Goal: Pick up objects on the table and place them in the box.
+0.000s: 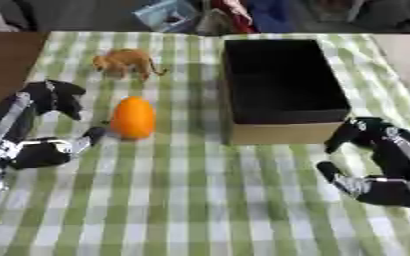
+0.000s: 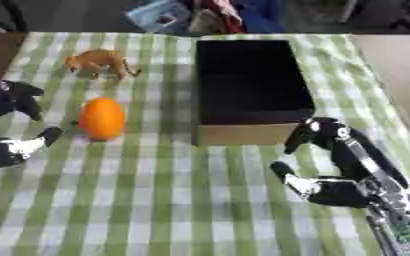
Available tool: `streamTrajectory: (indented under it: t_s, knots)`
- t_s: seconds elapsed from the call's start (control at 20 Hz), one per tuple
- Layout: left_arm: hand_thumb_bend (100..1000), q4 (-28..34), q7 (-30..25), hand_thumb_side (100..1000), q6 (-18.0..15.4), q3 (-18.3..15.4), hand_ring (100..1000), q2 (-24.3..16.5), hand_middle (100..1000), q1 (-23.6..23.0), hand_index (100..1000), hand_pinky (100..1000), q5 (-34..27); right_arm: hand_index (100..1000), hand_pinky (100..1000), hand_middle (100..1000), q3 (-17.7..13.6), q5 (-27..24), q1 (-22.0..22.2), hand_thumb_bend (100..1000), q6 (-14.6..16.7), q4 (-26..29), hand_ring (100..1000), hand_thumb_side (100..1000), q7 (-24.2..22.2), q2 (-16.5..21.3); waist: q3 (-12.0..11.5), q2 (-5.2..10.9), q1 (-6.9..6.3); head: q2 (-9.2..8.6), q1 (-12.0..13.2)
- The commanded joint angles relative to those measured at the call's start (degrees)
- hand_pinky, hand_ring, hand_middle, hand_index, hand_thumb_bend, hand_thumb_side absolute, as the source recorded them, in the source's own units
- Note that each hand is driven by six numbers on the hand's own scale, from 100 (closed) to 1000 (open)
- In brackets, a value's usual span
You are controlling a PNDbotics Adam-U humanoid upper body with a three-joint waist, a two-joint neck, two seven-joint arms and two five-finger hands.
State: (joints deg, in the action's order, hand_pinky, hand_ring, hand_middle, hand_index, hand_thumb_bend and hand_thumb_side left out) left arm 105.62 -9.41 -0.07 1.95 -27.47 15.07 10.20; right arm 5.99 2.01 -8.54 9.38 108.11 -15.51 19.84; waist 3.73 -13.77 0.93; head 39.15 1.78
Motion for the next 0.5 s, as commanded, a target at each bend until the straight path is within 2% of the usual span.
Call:
streamTrajectory:
  t_s: [0.05, 0.5]
  knots:
    - [548, -0.42, -0.52, 131, 0.67, 0.73, 524, -3.32, 506, 1.89, 736, 629, 2.55, 567, 669, 512, -0.41, 0.23, -0.33, 370, 0.06, 1.17, 543, 100, -0.12, 0.64, 0.14, 1.04, -0.12, -0.62, -0.22]
    - [603, -8.00, -5.54, 149, 0.09, 4.24, 556, -5.96, 541, 8.28, 768, 650, 10.56, 567, 669, 512, -0.14, 0.08, -0.26, 366, 0.07, 1.07, 542, 100, -0.43, 0.67, 0.95, 1.25, -0.21, -0.89, -0.04]
